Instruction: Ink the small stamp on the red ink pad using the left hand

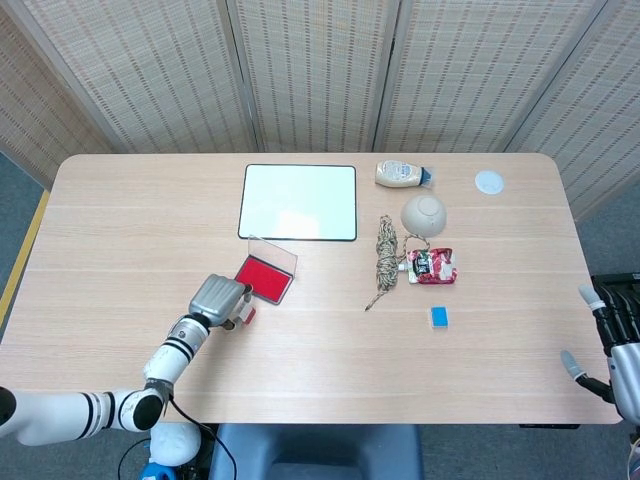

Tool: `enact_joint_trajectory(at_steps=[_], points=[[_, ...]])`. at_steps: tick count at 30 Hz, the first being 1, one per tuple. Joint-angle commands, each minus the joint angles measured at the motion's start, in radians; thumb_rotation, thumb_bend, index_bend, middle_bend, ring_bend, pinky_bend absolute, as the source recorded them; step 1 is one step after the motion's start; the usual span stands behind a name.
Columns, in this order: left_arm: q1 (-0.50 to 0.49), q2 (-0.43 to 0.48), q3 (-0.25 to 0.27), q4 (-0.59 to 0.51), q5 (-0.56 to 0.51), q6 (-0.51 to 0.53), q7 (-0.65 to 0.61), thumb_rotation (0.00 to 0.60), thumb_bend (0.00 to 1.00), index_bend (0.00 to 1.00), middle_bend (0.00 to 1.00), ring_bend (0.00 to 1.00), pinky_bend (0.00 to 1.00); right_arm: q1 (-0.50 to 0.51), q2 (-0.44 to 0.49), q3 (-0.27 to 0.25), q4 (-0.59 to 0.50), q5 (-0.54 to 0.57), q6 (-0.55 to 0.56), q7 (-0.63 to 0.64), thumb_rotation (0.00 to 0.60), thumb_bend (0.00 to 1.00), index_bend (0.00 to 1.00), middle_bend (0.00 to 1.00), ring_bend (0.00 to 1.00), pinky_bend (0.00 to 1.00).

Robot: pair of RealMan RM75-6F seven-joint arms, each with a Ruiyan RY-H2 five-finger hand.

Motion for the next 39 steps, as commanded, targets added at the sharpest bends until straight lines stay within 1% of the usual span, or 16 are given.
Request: enact_joint_trajectory(at_steps=[1,7,12,15,21,24,25,27,30,31,33,35,36,37,38,39], points=[[0.003,-0.002,-0.001,0.003,0.004,-0.003,0.001,0.600,0.29,0.72,1.00,0.74,0.56,0.000,0.000,0.000,0.000,-0.001,0.001,0.000,0.600,0.28,0.00,0.00,0.00,0.00],[0.003,0.002,-0.005,0.003,-0.003,-0.037,-0.010,0.600,0.27,0.57,1.00,0.73,0.56,-0.002,0.000,0.001,0.000,0.000,0.004,0.002,0.600,0.28,0.00,0.00,0.00,0.00],[0.007,0.008,-0.012,-0.006,0.002,-0.029,-0.009,0.600,0.25,0.43,1.00,0.72,0.56,-0.001,-0.001,0.001,0.000,0.001,0.001,0.000,0.600,0.28,0.00,0.00,0.00,0.00],[0.009,0.014,-0.015,-0.018,-0.002,-0.019,-0.001,0.600,0.24,0.38,1.00,0.72,0.56,0.000,-0.001,0.001,-0.001,0.001,0.001,-0.002,0.600,0.28,0.00,0.00,0.00,0.00],[0.014,0.035,-0.021,-0.051,-0.006,0.003,0.011,0.600,0.24,0.33,1.00,0.70,0.56,-0.001,-0.001,0.001,-0.001,0.001,0.002,-0.002,0.600,0.28,0.00,0.00,0.00,0.00],[0.025,0.073,-0.021,-0.111,0.010,0.038,0.020,0.600,0.23,0.28,0.97,0.66,0.56,-0.001,0.000,0.002,-0.001,0.003,0.001,0.000,0.600,0.28,0.00,0.00,0.00,0.00],[0.034,0.095,-0.018,-0.148,0.026,0.060,0.024,0.600,0.23,0.27,0.95,0.65,0.56,0.000,0.000,0.002,-0.001,0.004,-0.001,0.001,0.600,0.28,0.00,0.00,0.00,0.00],[0.057,0.138,-0.009,-0.217,0.066,0.103,0.022,0.600,0.23,0.23,0.90,0.60,0.56,0.000,0.001,0.002,-0.001,0.004,-0.002,0.001,0.600,0.28,0.00,0.00,0.00,0.00],[0.125,0.227,0.027,-0.335,0.186,0.199,-0.008,0.600,0.22,0.15,0.78,0.53,0.56,0.000,-0.001,0.002,-0.001,0.004,-0.001,-0.001,0.600,0.28,0.00,0.00,0.00,0.00],[0.164,0.265,0.053,-0.373,0.254,0.247,-0.031,0.600,0.22,0.13,0.75,0.51,0.55,0.000,-0.001,0.002,-0.002,0.005,-0.002,-0.003,0.600,0.28,0.00,0.00,0.00,0.00],[0.236,0.316,0.101,-0.406,0.374,0.333,-0.079,0.600,0.22,0.08,0.66,0.42,0.52,0.000,-0.003,0.003,-0.003,0.008,-0.004,-0.007,0.600,0.28,0.00,0.00,0.00,0.00],[0.336,0.359,0.167,-0.397,0.521,0.450,-0.158,0.600,0.22,0.04,0.55,0.31,0.46,0.002,-0.006,0.003,-0.005,0.012,-0.009,-0.016,0.600,0.28,0.00,0.00,0.00,0.00],[0.382,0.371,0.195,-0.375,0.576,0.504,-0.194,0.600,0.22,0.02,0.48,0.25,0.42,0.003,-0.008,0.004,-0.005,0.014,-0.012,-0.022,0.600,0.28,0.00,0.00,0.00,0.00],[0.444,0.377,0.227,-0.335,0.629,0.574,-0.238,0.600,0.22,0.01,0.43,0.21,0.39,0.005,-0.011,0.004,-0.007,0.017,-0.019,-0.031,0.600,0.28,0.00,0.00,0.00,0.00],[0.489,0.375,0.244,-0.300,0.655,0.623,-0.270,0.600,0.22,0.00,0.35,0.14,0.33,0.008,-0.014,0.004,-0.008,0.021,-0.026,-0.039,0.600,0.28,0.00,0.00,0.00,0.00],[0.532,0.369,0.255,-0.262,0.672,0.668,-0.301,0.600,0.22,0.00,0.29,0.09,0.29,0.011,-0.016,0.005,-0.010,0.025,-0.034,-0.049,0.600,0.28,0.00,0.00,0.00,0.00]])
